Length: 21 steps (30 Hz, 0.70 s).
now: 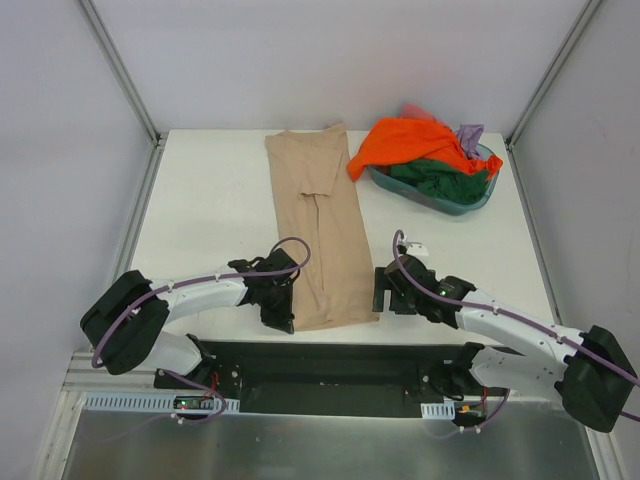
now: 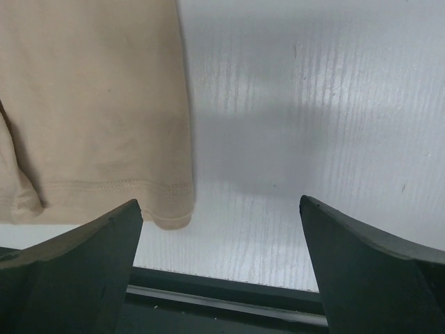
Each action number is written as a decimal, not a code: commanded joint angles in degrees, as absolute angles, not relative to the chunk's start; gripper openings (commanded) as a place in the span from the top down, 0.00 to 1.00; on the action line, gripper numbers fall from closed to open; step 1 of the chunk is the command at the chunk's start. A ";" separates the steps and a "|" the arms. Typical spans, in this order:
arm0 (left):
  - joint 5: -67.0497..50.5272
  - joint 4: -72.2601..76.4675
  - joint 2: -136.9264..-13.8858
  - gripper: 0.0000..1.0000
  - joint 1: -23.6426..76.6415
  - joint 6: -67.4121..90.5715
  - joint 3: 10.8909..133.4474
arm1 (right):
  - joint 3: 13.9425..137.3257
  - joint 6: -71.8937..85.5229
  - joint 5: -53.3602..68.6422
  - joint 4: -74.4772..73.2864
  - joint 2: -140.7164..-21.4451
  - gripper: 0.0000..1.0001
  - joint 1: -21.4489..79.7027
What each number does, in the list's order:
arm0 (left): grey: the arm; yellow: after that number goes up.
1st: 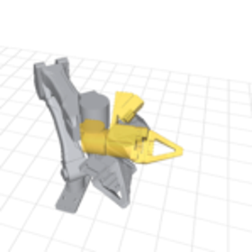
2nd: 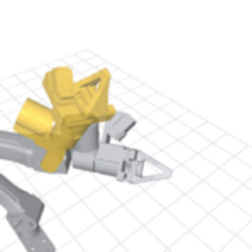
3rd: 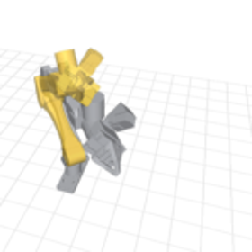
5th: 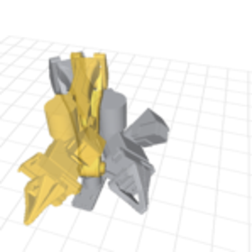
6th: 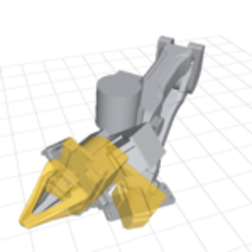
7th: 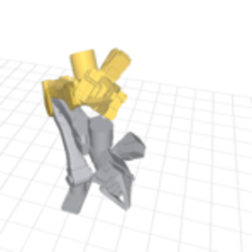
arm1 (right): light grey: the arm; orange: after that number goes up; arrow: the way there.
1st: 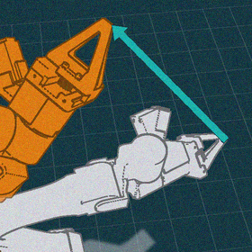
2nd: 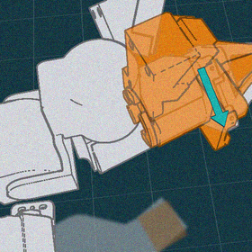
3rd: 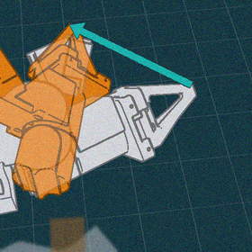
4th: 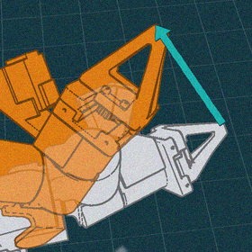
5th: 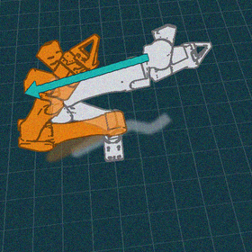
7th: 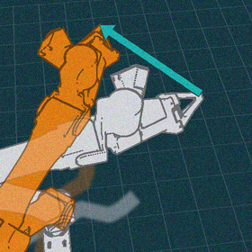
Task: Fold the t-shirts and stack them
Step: Grab the bottom of the folded rectangular tshirt with both arms
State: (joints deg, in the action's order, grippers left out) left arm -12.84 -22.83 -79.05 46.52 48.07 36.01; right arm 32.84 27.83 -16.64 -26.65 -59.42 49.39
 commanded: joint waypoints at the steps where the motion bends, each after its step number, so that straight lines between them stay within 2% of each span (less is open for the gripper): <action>1: -8.88 -27.25 -79.72 1.00 47.02 47.02 35.95 | 31.64 27.60 -12.41 -24.27 -58.45 0.01 49.13; 7: -9.23 -27.16 -79.10 1.00 47.20 47.63 35.95 | 29.71 26.28 -2.38 -17.05 -59.15 0.15 49.22; 11: -9.14 -27.16 -78.31 1.00 47.46 47.81 35.51 | 29.01 28.38 -4.30 -17.67 -60.47 0.30 49.31; 19: -8.26 -26.98 -78.13 1.00 47.55 48.60 35.24 | 27.25 30.93 -2.37 -16.26 -63.54 0.49 49.31; 20: -8.26 -26.98 -78.13 1.00 47.55 48.78 35.16 | 26.81 31.20 -2.46 -15.82 -63.81 0.53 49.22; 21: -8.26 -26.98 -78.13 1.00 47.64 48.87 34.98 | 26.81 31.11 -2.37 -15.47 -64.24 0.66 49.22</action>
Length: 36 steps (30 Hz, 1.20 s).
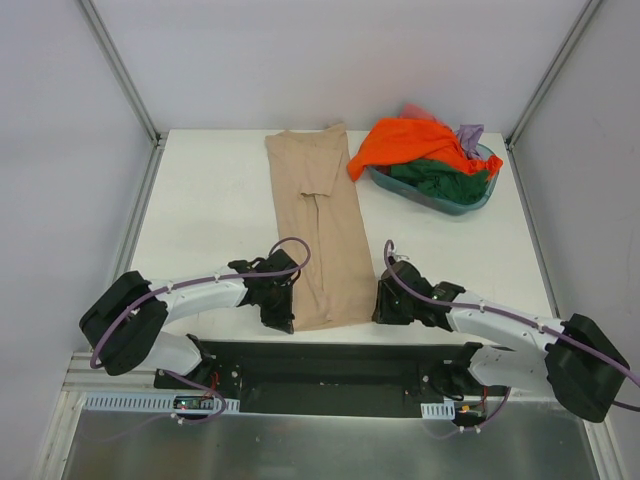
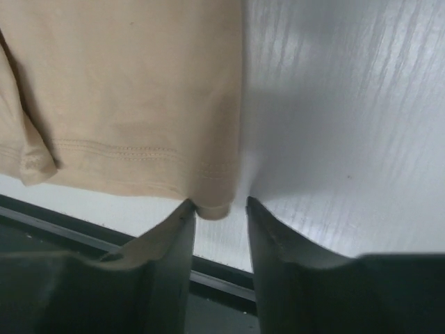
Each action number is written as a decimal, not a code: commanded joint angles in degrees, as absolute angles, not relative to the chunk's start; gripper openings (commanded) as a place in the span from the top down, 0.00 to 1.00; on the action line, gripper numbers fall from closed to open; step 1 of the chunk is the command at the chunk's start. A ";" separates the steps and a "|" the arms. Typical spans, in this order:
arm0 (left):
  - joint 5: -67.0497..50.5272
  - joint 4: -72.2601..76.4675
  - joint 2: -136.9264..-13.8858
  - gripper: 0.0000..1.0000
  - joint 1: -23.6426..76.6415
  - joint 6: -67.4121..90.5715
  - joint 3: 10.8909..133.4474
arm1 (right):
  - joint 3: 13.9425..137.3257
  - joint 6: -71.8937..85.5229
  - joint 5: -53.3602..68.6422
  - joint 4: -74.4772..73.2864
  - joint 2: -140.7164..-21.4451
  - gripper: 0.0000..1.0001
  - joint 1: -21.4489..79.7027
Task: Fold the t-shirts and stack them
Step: Grab the bottom of the folded rectangular tshirt with both arms
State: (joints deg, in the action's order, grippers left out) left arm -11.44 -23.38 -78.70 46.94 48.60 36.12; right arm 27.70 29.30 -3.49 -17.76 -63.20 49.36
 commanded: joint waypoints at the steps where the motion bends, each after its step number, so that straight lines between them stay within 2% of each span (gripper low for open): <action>1: -8.17 -26.98 -78.13 1.00 47.55 48.78 34.98 | 26.89 31.37 -2.46 -16.08 -64.51 0.77 49.31; 3: -8.17 -26.98 -77.87 1.00 47.55 49.04 34.63 | 26.63 32.34 -5.96 -18.44 -64.16 0.87 49.31; 4: -8.61 -26.98 -77.52 1.00 47.55 49.04 34.28 | 26.46 32.69 -7.98 -20.11 -63.64 0.97 49.22; 5: -8.87 -26.98 -77.26 1.00 47.55 49.13 33.67 | 26.37 32.78 -9.65 -21.52 -62.76 1.00 49.31; 10: -8.61 -26.98 -75.76 1.00 47.64 50.45 31.20 | 24.00 31.56 -10.03 -20.93 -57.14 1.00 49.31; 19: -10.54 -26.98 -68.92 1.00 51.49 52.55 29.01 | 20.57 29.53 2.26 -16.53 -50.72 1.00 49.92; 23: -13.88 -26.90 -65.84 1.00 55.54 55.01 27.25 | 20.13 32.69 4.22 -18.36 -46.86 1.00 54.39; 28: -15.64 -26.98 -56.09 1.00 57.57 59.15 24.79 | 20.48 35.77 5.53 -21.97 -39.83 1.00 57.83; 32: -12.06 -26.89 -49.76 1.00 57.57 59.94 25.75 | 23.19 34.20 4.05 -23.29 -38.75 0.99 57.83; 36: -7.65 -26.98 -51.14 1.00 55.12 57.49 30.05 | 29.16 30.33 -2.78 -22.68 -43.23 1.00 57.57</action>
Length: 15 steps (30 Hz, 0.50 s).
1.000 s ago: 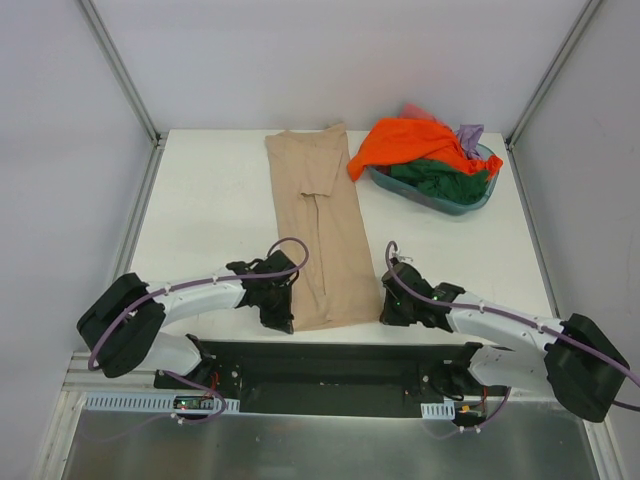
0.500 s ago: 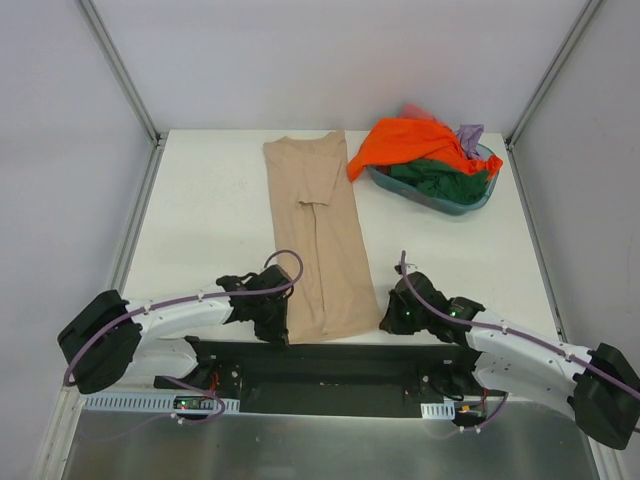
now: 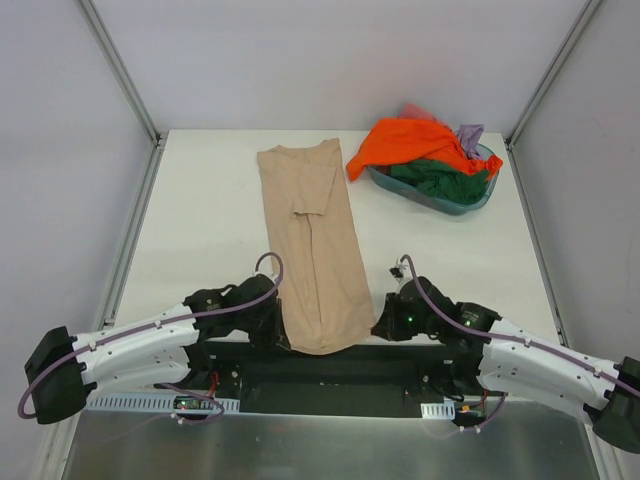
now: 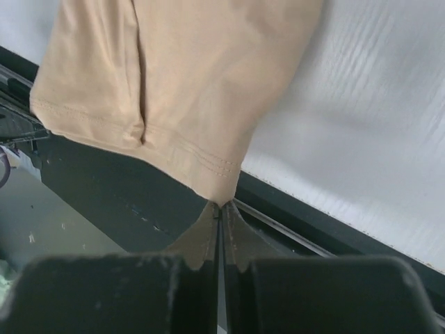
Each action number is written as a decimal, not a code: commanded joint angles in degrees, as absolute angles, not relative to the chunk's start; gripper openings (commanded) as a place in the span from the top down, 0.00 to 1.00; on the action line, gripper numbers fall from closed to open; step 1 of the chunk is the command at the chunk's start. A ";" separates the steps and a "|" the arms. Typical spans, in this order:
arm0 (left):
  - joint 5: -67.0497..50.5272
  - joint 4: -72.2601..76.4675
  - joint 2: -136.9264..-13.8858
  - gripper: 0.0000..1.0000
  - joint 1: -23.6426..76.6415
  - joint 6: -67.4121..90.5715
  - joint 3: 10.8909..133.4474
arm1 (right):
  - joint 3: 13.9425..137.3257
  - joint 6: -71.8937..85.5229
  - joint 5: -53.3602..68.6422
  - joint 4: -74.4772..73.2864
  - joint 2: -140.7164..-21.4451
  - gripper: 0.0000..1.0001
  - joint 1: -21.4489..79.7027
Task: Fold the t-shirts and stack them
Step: Grab the bottom of the folded rectangular tshirt with both arms, then fold the folded rectangular tshirt in 1/3 of the way
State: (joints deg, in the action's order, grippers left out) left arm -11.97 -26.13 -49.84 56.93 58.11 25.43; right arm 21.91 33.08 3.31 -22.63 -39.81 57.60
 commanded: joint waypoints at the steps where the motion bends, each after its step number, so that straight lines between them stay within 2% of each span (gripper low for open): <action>1: -7.82 -26.98 -52.37 1.00 53.63 56.35 31.28 | 31.18 29.02 -3.86 -22.50 -45.24 1.00 57.05; 15: 1.82 -26.02 -65.73 1.00 37.01 47.99 48.06 | 55.88 15.21 -4.30 -17.84 -71.79 1.00 45.36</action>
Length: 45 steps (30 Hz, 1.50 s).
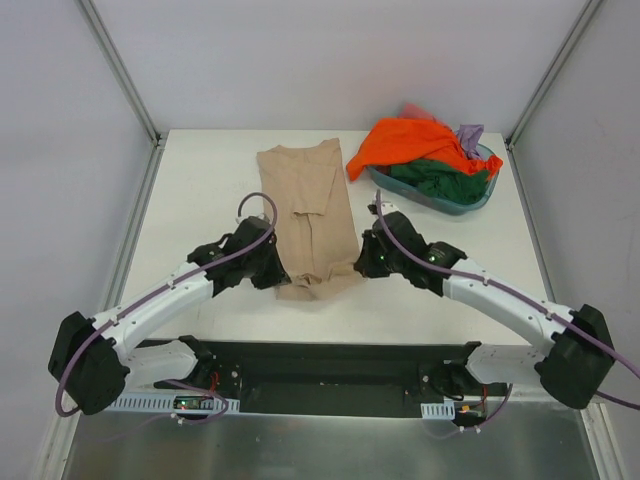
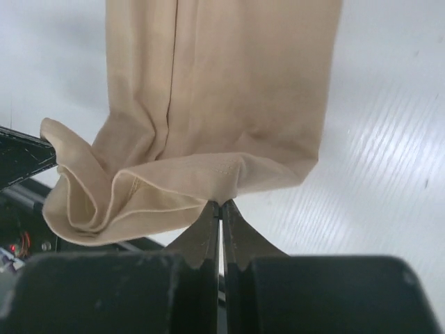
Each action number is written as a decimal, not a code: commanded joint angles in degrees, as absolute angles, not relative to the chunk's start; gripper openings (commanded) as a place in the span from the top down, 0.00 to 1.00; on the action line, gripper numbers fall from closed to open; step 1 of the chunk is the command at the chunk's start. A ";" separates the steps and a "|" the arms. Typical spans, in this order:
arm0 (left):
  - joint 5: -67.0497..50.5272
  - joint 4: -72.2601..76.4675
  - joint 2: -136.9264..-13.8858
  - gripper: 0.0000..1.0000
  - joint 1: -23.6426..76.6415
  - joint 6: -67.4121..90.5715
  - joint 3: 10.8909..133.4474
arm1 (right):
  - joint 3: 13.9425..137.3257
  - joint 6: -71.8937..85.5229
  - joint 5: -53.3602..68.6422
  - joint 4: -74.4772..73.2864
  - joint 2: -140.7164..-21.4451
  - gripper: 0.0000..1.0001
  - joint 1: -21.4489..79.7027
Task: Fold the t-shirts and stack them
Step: Fold the folded rectangular tshirt in 1/3 of the way
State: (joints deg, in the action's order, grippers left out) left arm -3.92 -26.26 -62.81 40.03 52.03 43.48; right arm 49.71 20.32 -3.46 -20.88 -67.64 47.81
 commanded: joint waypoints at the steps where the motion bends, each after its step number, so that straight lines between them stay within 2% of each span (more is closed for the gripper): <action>1: 2.28 -25.84 -66.96 1.00 36.48 47.38 49.03 | 57.55 14.68 -4.05 -17.84 -73.37 1.00 44.66; 17: 3.17 -24.35 -80.15 1.00 25.40 40.09 61.60 | 75.23 7.73 1.30 -15.73 -92.98 1.00 35.78; 27: 0.62 -24.26 -88.06 1.00 22.33 37.79 66.09 | 78.57 8.61 4.74 -13.89 -99.22 0.99 32.61; 39: 3.61 -24.35 -95.97 0.99 20.39 39.20 68.99 | 81.56 10.11 7.03 -9.76 -108.27 0.98 29.62; 43: 3.34 -24.35 -98.26 0.87 20.04 38.85 70.22 | 83.32 10.37 8.35 -9.76 -111.18 0.91 28.48; 44: 3.25 -24.43 -98.70 0.84 19.95 38.76 70.83 | 83.49 10.81 8.70 -9.76 -111.53 0.85 28.30; 45: 3.16 -24.61 -99.14 0.80 19.95 38.76 71.19 | 83.58 10.90 9.22 -9.67 -111.62 0.74 27.95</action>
